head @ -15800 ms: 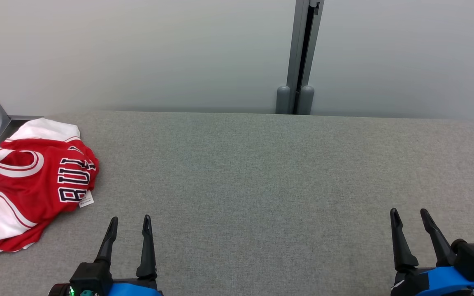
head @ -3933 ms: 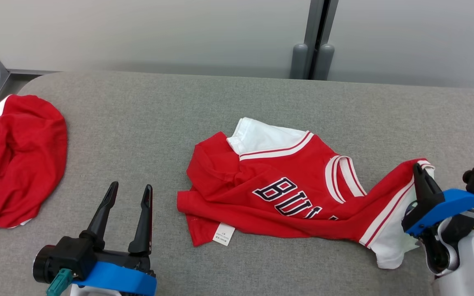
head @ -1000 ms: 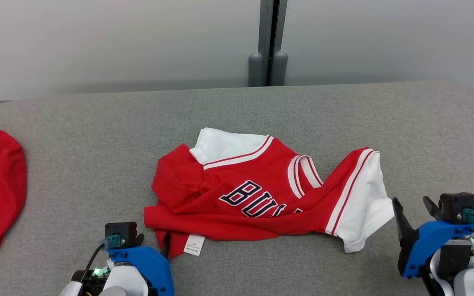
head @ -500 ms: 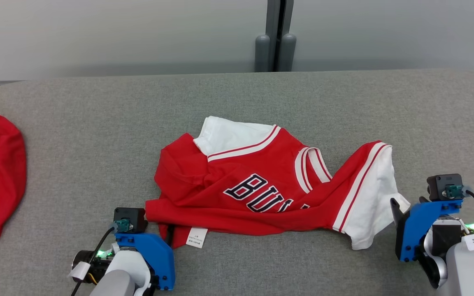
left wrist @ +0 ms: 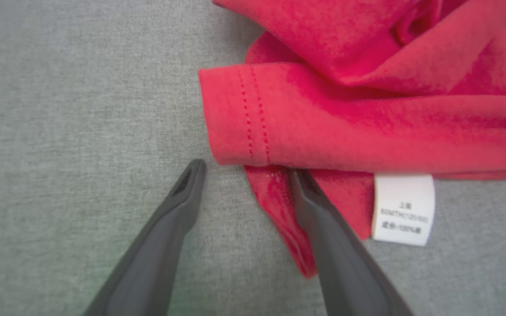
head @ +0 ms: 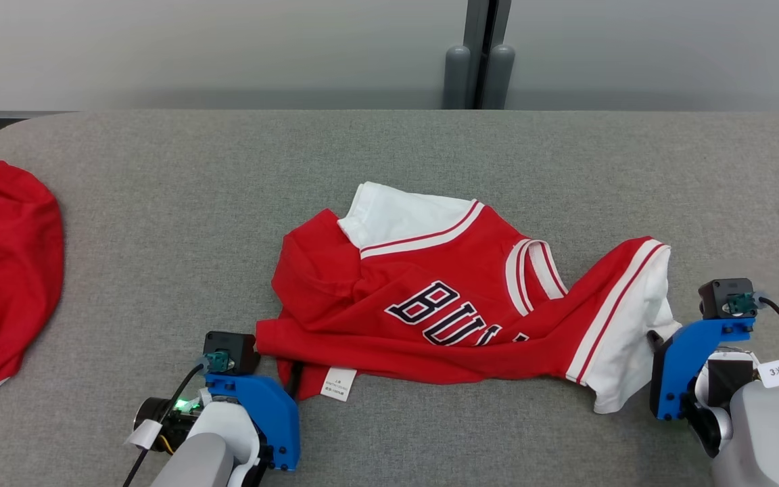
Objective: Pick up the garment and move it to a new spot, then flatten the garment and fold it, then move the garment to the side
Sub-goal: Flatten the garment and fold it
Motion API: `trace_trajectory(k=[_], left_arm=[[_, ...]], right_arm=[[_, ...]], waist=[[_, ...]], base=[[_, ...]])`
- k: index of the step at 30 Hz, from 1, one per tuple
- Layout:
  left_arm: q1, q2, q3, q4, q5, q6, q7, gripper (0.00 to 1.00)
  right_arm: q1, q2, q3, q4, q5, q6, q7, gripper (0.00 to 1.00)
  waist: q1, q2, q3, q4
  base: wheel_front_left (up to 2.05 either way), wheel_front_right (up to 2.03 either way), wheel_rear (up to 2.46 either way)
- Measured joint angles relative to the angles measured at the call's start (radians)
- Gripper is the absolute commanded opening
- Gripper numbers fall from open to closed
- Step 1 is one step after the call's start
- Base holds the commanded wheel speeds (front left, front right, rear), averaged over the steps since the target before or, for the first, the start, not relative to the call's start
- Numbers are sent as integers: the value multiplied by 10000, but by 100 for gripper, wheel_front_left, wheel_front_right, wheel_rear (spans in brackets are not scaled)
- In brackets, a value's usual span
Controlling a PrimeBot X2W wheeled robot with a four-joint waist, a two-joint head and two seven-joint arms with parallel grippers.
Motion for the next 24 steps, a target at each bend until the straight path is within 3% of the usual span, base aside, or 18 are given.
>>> trace_trajectory(k=[1, 2, 3, 4, 5, 10, 14, 18, 24], left_arm=[[-17, -6, -25, 12, -2, -44, -2, 79], [-41, -6, -48, 36, -12, -88, 0, 79], [-55, -12, -69, 46, -46, -148, 13, 18], [-64, -21, -90, 50, -90, -176, 27, 18], [-66, -40, -127, 48, -136, -255, 27, 0], [214, -161, -96, -349, -543, -454, -527, 0], [675, -165, 146, -1459, -1051, -556, -1112, 0], [1500, -94, 675, -3476, -2274, -633, -1034, 0], [2493, 614, 1434, -6828, -3264, -522, -462, 0]], right_arm=[[-49, 2, 13, 71, 2, 4, 40, 0], [-106, 2, 31, 140, 0, 4, 84, 0], [-134, 6, 35, 169, 0, 4, 84, 0], [-139, 10, 33, 199, 2, 4, 79, 0], [-139, 12, 27, 211, 8, 4, 46, 0], [42, 75, -205, -84, 449, 2, -405, 0], [556, 222, -257, -1170, 1294, 2, -564, 0], [1442, 326, -334, -3198, 2468, 2, -102, 0], [2685, 439, -721, -7152, 3779, 0, 1099, 0]], waist=[[0, 0, 15, 14], [0, 0, 23, 25], [0, 0, 26, 36], [0, 0, 19, 46], [1, 0, 8, 52], [4, 5, -193, 100], [3, 5, -501, 148], [2, 5, -820, 133], [1, 5, -1091, 53]], base=[[0, 0, 0], [0, 0, 0], [0, 0, 0], [0, 0, 0], [0, 0, 0], [0, 0, 0], [0, 0, 0], [0, 0, 0], [0, 0, 0]])
